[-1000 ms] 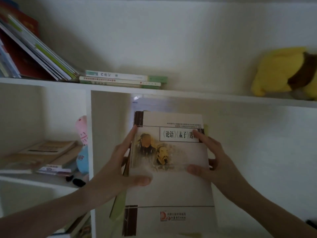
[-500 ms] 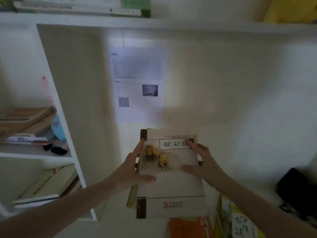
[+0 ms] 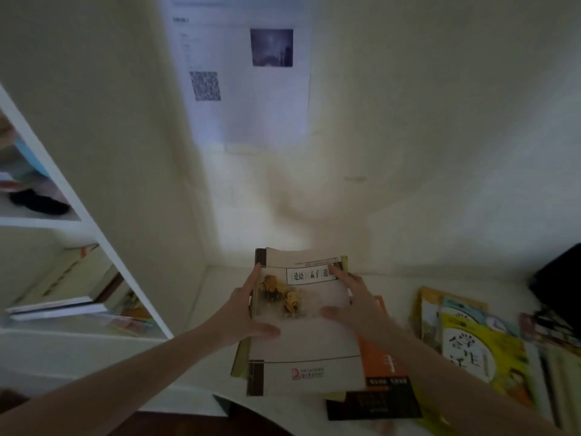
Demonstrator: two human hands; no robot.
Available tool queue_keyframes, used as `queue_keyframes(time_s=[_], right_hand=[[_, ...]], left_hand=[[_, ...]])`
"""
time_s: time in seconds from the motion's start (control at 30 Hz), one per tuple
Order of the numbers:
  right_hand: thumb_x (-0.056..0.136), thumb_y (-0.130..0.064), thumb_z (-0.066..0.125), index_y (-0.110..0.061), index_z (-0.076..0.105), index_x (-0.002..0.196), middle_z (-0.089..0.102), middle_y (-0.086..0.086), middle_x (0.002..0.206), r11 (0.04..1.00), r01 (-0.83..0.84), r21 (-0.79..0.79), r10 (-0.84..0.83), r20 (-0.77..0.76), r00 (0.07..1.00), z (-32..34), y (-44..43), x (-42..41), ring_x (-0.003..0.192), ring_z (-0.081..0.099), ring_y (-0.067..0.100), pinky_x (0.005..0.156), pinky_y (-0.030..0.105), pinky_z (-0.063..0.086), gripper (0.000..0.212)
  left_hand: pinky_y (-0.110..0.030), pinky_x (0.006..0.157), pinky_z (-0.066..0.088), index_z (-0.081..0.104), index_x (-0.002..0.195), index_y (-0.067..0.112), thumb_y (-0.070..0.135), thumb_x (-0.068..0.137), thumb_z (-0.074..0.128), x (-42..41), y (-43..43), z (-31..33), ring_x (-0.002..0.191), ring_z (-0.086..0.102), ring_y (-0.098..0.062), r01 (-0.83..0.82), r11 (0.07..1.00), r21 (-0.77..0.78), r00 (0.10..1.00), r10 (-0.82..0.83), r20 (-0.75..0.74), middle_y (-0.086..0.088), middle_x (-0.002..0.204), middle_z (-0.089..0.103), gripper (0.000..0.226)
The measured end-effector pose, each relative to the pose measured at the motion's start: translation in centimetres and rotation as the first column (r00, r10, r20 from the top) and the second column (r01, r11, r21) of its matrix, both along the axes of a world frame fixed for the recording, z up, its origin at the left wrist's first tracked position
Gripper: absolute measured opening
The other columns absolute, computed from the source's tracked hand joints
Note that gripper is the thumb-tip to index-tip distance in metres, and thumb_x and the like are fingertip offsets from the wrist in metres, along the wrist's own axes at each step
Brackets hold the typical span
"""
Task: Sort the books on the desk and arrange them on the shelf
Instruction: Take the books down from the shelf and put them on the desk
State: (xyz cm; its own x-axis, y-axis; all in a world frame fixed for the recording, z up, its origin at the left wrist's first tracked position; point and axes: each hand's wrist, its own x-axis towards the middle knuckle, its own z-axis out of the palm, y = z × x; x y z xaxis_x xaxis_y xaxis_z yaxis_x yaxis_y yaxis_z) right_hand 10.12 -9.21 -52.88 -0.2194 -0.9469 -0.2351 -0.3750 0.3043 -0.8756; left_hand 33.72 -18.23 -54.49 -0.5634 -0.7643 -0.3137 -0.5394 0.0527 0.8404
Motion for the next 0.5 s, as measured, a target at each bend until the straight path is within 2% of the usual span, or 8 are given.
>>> queue_keyframes(time_s=[0.1,0.2,0.33,0.43,0.5], right_hand=[[0.079,-0.009,0.077,-0.026,0.027,0.151,0.022,0.004,0.149,0.999,-0.013,0.051,0.014,-0.012,1.0,-3.1,-0.8,0.3,0.133,0.035,0.023,0.105,0.027,0.037,0.089],[0.08,-0.008,0.076,-0.026,0.025,0.152,0.019,0.004,0.151,0.995,-0.01,0.101,0.011,-0.014,1.0,-5.6,-1.5,0.7,0.135,0.03,0.02,0.1,0.02,0.031,0.089],[0.08,-0.005,0.075,-0.026,0.024,0.152,0.016,0.006,0.153,0.988,0.01,0.155,-0.01,0.001,1.0,-7.9,-2.3,0.8,0.136,0.029,0.023,0.107,0.027,0.033,0.09],[0.081,-0.006,0.075,-0.027,0.023,0.152,0.015,0.006,0.153,0.984,0.008,0.179,-0.008,-0.005,1.0,-8.8,-2.6,0.5,0.137,0.028,0.024,0.109,0.03,0.032,0.09],[0.082,-0.007,0.074,-0.027,0.023,0.152,0.014,0.006,0.153,0.981,0.006,0.196,-0.004,-0.011,1.0,-9.2,-2.7,0.4,0.138,0.027,0.025,0.11,0.03,0.03,0.089]], left_hand=[[-0.044,0.096,0.05,-0.007,0.143,0.056,0.065,0.034,0.087,0.3,-0.8,-3.3,0.124,0.047,-0.024,0.009,1.0,0.023,0.999,-0.01,0.046,0.001,0.141,0.035,0.144],[-0.046,0.097,0.049,-0.007,0.142,0.057,0.066,0.031,0.086,0.4,-1.6,-6.2,0.125,0.046,-0.025,0.002,0.998,0.06,0.997,-0.007,0.074,0.001,0.142,0.033,0.145],[-0.045,0.098,0.049,-0.007,0.145,0.049,0.048,0.043,0.09,-0.3,-2.0,-8.0,0.124,0.046,-0.027,-0.002,0.997,0.071,0.991,-0.008,0.133,-0.002,0.138,0.034,0.141],[-0.045,0.097,0.049,-0.007,0.145,0.05,0.058,0.037,0.085,-0.7,-2.4,-9.0,0.121,0.048,-0.026,0.003,0.998,0.065,0.984,-0.015,0.179,-0.001,0.137,0.036,0.142],[-0.045,0.097,0.049,-0.007,0.143,0.054,0.057,0.037,0.085,-0.9,-2.8,-9.9,0.121,0.049,-0.026,0.005,0.997,0.08,0.982,-0.02,0.186,-0.002,0.137,0.038,0.14]])
